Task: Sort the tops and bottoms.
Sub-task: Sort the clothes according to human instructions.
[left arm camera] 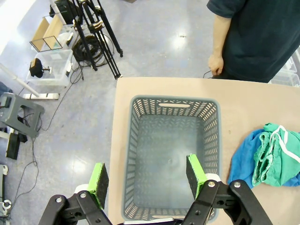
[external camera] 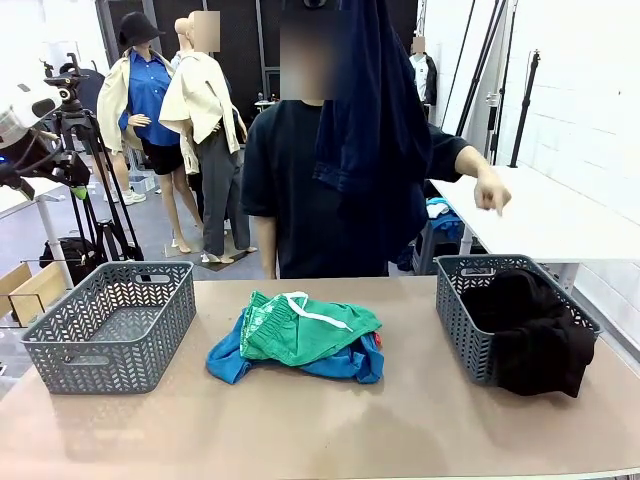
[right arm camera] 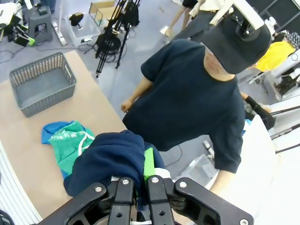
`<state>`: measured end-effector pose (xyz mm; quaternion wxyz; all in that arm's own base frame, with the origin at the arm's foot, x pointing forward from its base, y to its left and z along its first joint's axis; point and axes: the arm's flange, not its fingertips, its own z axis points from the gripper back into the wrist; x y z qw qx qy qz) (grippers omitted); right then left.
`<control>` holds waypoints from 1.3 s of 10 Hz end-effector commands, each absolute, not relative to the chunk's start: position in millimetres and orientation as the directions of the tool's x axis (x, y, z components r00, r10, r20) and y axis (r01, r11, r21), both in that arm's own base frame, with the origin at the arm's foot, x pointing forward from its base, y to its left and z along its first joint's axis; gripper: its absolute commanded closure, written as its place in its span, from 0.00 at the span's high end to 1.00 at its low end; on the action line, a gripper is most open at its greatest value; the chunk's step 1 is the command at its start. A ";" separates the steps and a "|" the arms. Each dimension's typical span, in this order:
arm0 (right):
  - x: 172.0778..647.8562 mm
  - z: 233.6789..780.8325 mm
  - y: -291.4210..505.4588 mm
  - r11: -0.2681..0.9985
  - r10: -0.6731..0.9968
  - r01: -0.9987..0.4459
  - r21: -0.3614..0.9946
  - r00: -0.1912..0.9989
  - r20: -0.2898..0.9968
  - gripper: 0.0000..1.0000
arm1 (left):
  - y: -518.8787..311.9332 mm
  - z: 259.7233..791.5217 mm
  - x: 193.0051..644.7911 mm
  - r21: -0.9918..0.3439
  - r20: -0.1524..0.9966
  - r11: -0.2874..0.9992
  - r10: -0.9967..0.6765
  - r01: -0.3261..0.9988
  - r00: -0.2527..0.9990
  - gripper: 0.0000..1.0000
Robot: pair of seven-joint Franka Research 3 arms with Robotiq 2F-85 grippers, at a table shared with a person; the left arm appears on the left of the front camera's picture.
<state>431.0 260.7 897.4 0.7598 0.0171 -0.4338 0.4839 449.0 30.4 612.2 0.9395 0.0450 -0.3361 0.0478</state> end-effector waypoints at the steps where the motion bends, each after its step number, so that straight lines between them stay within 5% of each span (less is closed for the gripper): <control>1: 429.0 898.5 257.1 0.532 0.720 -0.747 -0.399 0.151 0.677 0.00 | 31.4 612.3 448.1 0.075 0.632 0.990 0.048 -0.123 0.773 0.87; 13: 429.0 898.5 257.1 0.532 0.720 -0.747 -0.399 0.151 0.677 0.00 | 31.4 612.3 448.1 0.075 0.632 0.990 0.048 -0.123 0.773 0.87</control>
